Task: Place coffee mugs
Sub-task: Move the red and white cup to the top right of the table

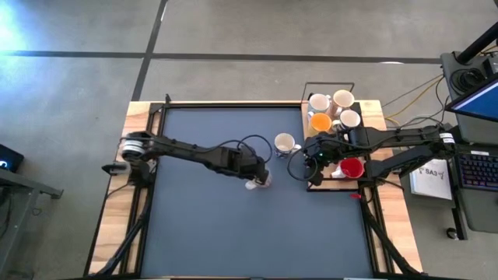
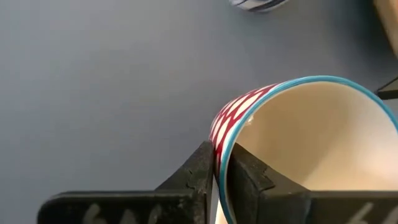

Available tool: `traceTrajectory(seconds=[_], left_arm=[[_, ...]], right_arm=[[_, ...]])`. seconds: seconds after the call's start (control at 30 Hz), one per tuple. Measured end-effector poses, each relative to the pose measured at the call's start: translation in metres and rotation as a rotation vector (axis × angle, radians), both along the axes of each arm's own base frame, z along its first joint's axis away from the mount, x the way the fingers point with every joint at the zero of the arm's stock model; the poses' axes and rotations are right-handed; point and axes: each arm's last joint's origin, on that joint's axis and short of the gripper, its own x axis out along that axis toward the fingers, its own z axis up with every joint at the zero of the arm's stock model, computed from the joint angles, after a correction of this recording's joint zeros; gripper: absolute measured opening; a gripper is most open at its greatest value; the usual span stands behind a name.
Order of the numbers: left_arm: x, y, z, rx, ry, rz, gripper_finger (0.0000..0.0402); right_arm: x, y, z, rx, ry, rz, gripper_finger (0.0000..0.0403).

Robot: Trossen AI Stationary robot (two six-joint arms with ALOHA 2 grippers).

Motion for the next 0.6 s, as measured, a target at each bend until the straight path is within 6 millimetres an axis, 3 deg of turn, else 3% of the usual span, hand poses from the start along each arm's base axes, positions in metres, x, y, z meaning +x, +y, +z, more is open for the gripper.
traceTrajectory(seconds=[0.3,0.6], left_arm=[[0.042,0.015,0.001,0.059,-0.012,-0.08,0.0014],[0.051,0.027,0.002,0.083,0.0,-0.122,0.002]], right_arm=[[0.0,0.0,0.0,0.018,-0.002,-0.034,0.0054],[0.0,0.0,0.0,0.025,-0.003,-0.047,0.0054]])
